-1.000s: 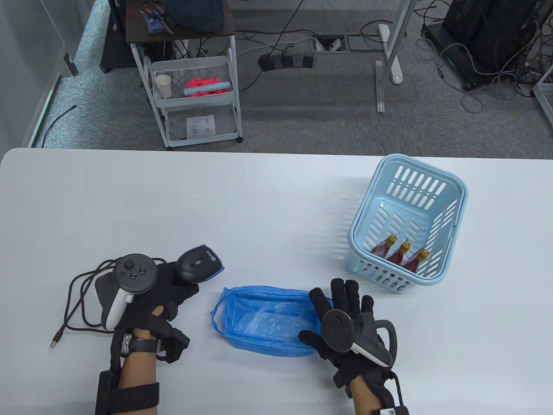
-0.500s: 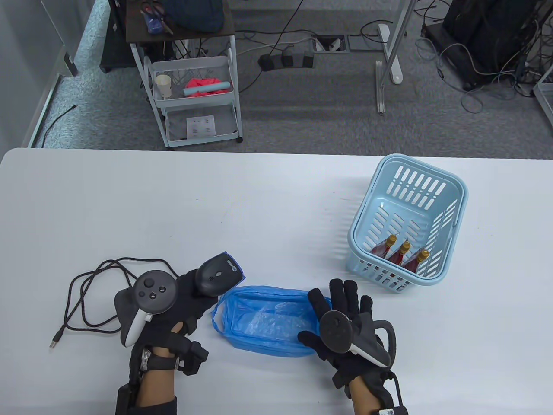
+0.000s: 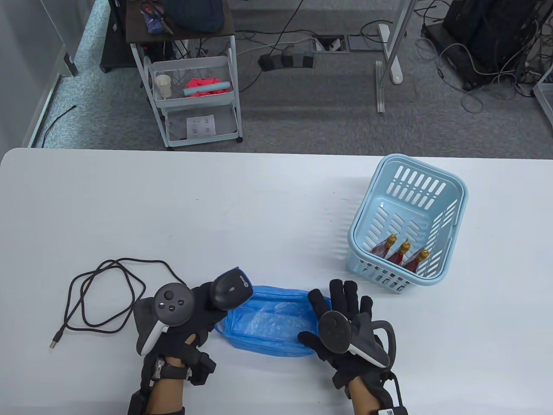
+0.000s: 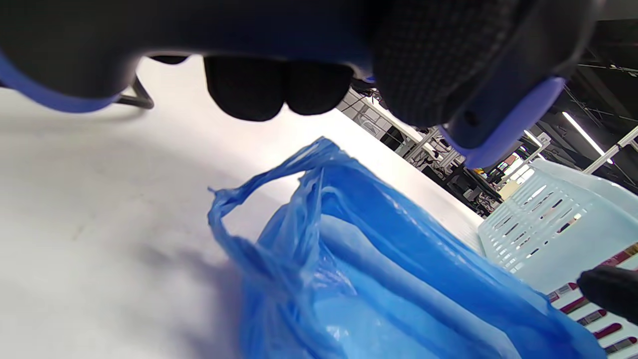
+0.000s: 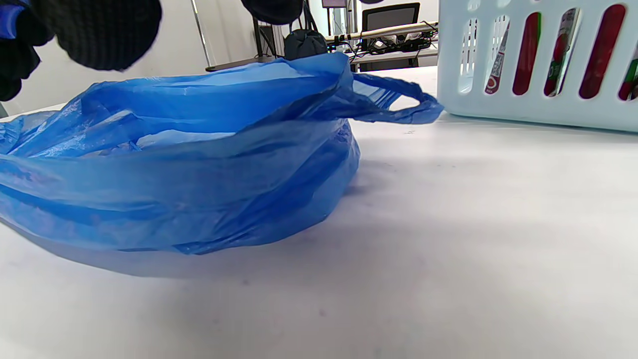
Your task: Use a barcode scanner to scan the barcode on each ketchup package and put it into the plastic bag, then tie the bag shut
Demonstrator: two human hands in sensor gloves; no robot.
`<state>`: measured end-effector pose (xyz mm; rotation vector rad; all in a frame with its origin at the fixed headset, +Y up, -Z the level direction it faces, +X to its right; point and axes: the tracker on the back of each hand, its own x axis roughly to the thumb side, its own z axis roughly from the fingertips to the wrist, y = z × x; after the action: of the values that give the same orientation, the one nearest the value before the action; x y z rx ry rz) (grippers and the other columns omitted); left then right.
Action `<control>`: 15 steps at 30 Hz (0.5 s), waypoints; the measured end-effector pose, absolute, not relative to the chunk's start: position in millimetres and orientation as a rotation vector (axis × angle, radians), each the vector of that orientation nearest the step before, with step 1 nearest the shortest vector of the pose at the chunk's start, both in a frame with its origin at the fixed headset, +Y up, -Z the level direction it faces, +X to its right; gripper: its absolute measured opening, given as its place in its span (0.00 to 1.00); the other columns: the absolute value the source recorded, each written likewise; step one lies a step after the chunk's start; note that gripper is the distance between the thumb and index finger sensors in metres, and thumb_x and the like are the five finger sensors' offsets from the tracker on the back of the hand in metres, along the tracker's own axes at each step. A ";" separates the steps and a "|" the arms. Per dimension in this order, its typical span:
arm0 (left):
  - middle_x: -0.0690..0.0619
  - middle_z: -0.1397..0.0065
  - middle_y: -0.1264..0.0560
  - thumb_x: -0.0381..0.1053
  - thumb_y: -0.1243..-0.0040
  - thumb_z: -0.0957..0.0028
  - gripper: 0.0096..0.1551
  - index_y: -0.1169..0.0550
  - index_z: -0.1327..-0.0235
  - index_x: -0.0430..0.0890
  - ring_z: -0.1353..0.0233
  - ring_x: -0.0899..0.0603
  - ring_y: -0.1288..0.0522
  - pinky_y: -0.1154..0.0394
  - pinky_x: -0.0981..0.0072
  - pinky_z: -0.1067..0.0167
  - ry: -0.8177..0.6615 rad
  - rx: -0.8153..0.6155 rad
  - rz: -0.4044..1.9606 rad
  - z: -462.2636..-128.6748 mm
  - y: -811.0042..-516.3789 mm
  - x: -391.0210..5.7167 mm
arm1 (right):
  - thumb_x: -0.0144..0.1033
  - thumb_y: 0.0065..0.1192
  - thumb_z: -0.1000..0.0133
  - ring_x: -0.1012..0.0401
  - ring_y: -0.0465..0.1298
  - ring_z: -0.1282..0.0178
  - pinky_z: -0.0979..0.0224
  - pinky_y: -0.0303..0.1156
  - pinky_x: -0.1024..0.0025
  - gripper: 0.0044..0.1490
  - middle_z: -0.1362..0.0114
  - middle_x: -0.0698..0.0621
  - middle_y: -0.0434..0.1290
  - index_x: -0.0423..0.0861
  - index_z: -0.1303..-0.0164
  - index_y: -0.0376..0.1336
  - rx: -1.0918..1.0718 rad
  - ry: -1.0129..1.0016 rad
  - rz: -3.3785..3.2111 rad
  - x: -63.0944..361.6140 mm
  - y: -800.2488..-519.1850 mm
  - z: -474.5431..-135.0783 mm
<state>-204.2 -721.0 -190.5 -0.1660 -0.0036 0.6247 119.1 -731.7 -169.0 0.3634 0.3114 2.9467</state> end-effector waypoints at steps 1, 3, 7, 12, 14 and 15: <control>0.52 0.36 0.21 0.58 0.29 0.53 0.31 0.22 0.36 0.53 0.38 0.39 0.18 0.26 0.42 0.35 0.000 -0.170 0.629 -191.2 -723.1 -204.1 | 0.67 0.57 0.46 0.36 0.33 0.14 0.21 0.35 0.27 0.58 0.12 0.35 0.34 0.51 0.12 0.41 0.363 0.311 2.948 118.9 -731.7 -169.0; 0.52 0.36 0.21 0.58 0.29 0.53 0.31 0.22 0.36 0.52 0.38 0.39 0.18 0.26 0.42 0.35 0.005 -0.169 0.622 -190.9 -726.0 -203.9 | 0.67 0.57 0.46 0.36 0.33 0.14 0.21 0.35 0.27 0.58 0.12 0.35 0.34 0.51 0.12 0.41 0.365 0.311 2.950 118.1 -731.4 -168.5; 0.52 0.37 0.21 0.58 0.29 0.53 0.31 0.22 0.36 0.52 0.38 0.39 0.18 0.26 0.42 0.35 -0.007 -0.167 0.664 -188.5 -729.6 -204.0 | 0.67 0.57 0.46 0.36 0.33 0.15 0.21 0.35 0.27 0.58 0.12 0.35 0.34 0.51 0.12 0.41 0.367 0.312 2.960 116.7 -731.5 -167.8; 0.52 0.37 0.21 0.58 0.29 0.53 0.31 0.22 0.36 0.52 0.39 0.39 0.18 0.26 0.42 0.35 -0.007 -0.166 0.671 -189.3 -730.9 -205.0 | 0.67 0.57 0.46 0.36 0.33 0.15 0.21 0.34 0.27 0.58 0.12 0.35 0.34 0.51 0.12 0.41 0.356 0.326 2.956 117.1 -732.2 -167.7; 0.52 0.37 0.21 0.58 0.29 0.53 0.31 0.22 0.37 0.52 0.39 0.39 0.18 0.26 0.42 0.35 -0.006 -0.169 0.682 -189.6 -731.5 -205.9 | 0.67 0.57 0.46 0.36 0.32 0.14 0.21 0.34 0.27 0.58 0.12 0.35 0.34 0.51 0.12 0.41 0.352 0.329 2.953 117.5 -732.4 -167.9; 0.52 0.37 0.21 0.58 0.29 0.53 0.30 0.22 0.37 0.52 0.39 0.39 0.18 0.26 0.42 0.35 -0.005 -0.169 0.684 -189.8 -731.5 -206.4 | 0.67 0.57 0.46 0.36 0.33 0.15 0.21 0.34 0.27 0.58 0.12 0.35 0.34 0.51 0.12 0.41 0.351 0.330 2.950 117.7 -732.5 -168.0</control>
<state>-206.4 -731.5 -189.8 -0.1689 -0.0052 0.6839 117.7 -732.5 -168.0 0.3515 0.3303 2.9497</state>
